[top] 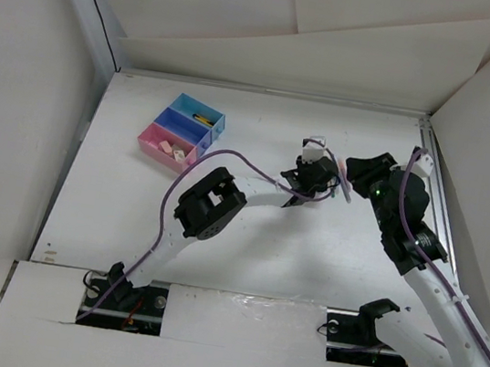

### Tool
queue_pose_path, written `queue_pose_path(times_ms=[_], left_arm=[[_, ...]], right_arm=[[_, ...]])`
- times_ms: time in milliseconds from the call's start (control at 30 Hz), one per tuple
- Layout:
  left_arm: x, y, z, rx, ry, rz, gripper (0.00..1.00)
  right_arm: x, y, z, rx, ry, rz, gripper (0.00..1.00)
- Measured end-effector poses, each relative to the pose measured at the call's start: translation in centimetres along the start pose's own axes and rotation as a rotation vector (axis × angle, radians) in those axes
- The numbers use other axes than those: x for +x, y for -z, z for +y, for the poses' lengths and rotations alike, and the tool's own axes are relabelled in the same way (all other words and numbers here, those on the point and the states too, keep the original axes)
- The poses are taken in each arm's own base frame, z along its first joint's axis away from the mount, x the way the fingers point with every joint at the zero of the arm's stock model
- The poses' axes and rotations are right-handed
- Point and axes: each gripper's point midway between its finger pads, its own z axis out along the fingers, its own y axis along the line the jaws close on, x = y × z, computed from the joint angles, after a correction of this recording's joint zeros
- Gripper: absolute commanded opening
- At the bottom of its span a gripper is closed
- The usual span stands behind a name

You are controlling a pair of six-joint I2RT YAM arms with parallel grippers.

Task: Sort the stationery into containers
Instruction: Pick up the stationery from the center of the board.

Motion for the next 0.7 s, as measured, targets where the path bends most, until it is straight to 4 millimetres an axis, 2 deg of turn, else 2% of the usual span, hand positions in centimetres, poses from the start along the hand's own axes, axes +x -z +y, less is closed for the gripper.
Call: queue_pose_path(times_ms=[200,300,433,700], left_arm=[[-0.2,-0.5,-0.5,-0.001,0.0,-0.001,0.33],[-0.1,-0.5,-0.4,-0.004,-0.002,0.002,0.26],[0.1,-0.5,0.0,-0.016,-0.004,-0.001,0.22],[0.4,1.5,2.7,-0.068,-0.01,-0.02,0.2]], right_arm=[[0.0,0.0,0.0,-0.001,0.003,0.0,0.36],[0.0,0.0,0.0,-0.001,0.007,0.0,0.36],[0.0,0.0,0.0,0.0,0.007,0.0,0.36],[0.0,0.0,0.0,-0.001,0.007,-0.001,0.36]])
